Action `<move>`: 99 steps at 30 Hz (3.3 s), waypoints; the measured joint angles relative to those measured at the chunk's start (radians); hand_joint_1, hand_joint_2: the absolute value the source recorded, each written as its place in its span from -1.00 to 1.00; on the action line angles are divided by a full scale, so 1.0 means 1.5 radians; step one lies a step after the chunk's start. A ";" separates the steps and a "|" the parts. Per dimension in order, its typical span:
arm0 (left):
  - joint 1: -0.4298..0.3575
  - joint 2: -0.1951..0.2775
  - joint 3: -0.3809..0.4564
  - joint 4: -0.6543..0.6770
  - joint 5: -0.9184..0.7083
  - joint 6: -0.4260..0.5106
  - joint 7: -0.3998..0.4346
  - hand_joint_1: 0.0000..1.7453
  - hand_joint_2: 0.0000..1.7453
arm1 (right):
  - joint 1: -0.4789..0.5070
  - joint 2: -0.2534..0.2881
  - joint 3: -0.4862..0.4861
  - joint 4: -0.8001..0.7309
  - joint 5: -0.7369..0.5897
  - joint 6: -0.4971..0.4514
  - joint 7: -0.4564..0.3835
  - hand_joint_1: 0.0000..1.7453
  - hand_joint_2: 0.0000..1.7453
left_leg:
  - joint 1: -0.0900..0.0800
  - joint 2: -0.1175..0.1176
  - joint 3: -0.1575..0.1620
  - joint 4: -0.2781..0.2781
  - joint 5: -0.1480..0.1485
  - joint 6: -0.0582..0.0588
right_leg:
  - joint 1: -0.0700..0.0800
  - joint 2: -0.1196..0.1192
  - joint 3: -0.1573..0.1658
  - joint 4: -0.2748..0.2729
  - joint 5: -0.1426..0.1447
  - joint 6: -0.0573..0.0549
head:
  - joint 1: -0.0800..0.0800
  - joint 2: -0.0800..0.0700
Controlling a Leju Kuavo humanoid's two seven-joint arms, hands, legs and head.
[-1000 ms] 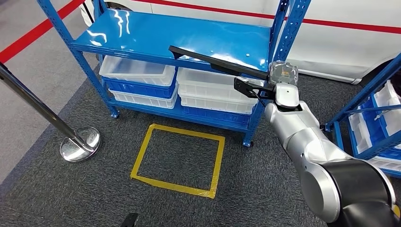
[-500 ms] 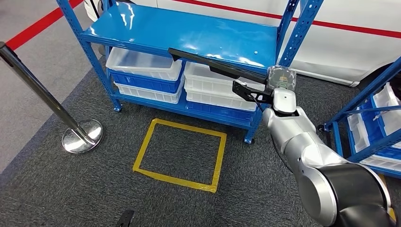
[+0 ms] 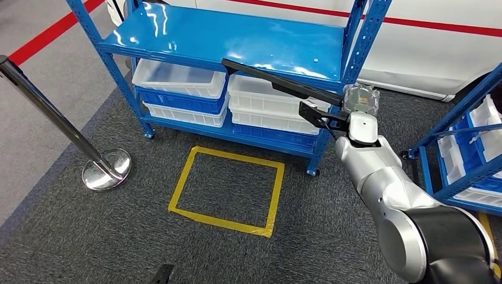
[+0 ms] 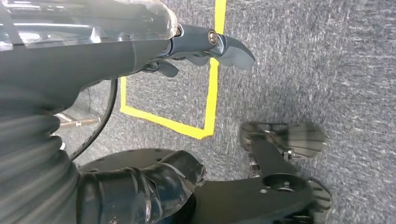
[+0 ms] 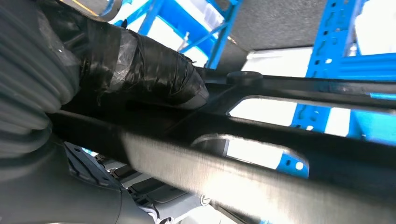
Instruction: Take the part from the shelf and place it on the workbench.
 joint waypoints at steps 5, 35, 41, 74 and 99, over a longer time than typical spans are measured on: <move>0.000 0.000 0.000 0.000 0.000 0.000 0.000 -1.00 1.00 | 0.007 0.002 0.000 0.000 0.000 -0.008 0.000 1.00 1.00 | 0.007 0.011 0.009 -0.016 0.037 -0.009 | -0.001 -0.017 -0.002 0.009 -0.004 0.005 | 0.000 0.000; 0.000 -0.001 -0.001 0.000 -0.004 0.002 0.001 -1.00 1.00 | 0.017 -0.002 0.000 -0.001 0.000 -0.020 0.009 1.00 1.00 | 0.008 0.006 -0.021 0.003 0.045 -0.014 | -0.006 -0.022 0.011 0.003 -0.014 0.006 | -0.005 0.000; -0.001 0.000 -0.001 0.000 -0.004 0.002 0.001 -1.00 1.00 | 0.016 -0.002 0.000 -0.002 0.000 -0.021 0.008 1.00 1.00 | -0.001 0.021 0.039 -0.120 0.080 0.010 | 0.002 -0.056 0.011 0.008 -0.021 0.025 | -0.003 0.000; -0.001 0.000 -0.003 0.000 -0.009 0.001 -0.003 -1.00 1.00 | 0.025 -0.030 -0.021 -0.005 0.000 -0.031 -0.004 1.00 1.00 | -0.001 0.010 0.033 -0.124 0.086 0.024 | -0.001 -0.036 0.005 0.038 -0.052 0.034 | -0.006 0.000; -0.002 -0.001 -0.003 0.000 -0.010 0.002 -0.003 -1.00 1.00 | 0.032 -0.036 -0.035 -0.006 0.000 -0.033 -0.009 1.00 1.00 | -0.004 0.044 0.021 -0.104 0.084 0.003 | 0.001 -0.043 0.016 0.013 -0.031 0.016 | -0.012 0.000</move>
